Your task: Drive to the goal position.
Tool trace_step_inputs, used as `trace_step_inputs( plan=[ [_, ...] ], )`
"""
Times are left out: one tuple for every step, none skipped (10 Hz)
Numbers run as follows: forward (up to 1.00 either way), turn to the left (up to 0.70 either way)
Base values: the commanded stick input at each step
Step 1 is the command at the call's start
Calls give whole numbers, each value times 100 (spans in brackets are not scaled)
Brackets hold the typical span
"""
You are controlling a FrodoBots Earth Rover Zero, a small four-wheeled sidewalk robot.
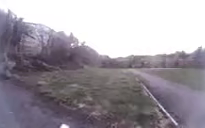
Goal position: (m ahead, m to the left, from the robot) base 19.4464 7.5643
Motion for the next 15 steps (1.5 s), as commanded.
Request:
trace_step_inputs(
  plan=[
    [0, -70],
    [0, 0],
    [0, 0],
    [0, 0],
    [0, 0],
    [0, 0],
    [0, 0],
    [0, 0],
    [0, 0],
    [0, 0],
    [0, -70],
    [0, -70],
    [0, -70],
    [0, -70],
    [0, -70]
  ],
)
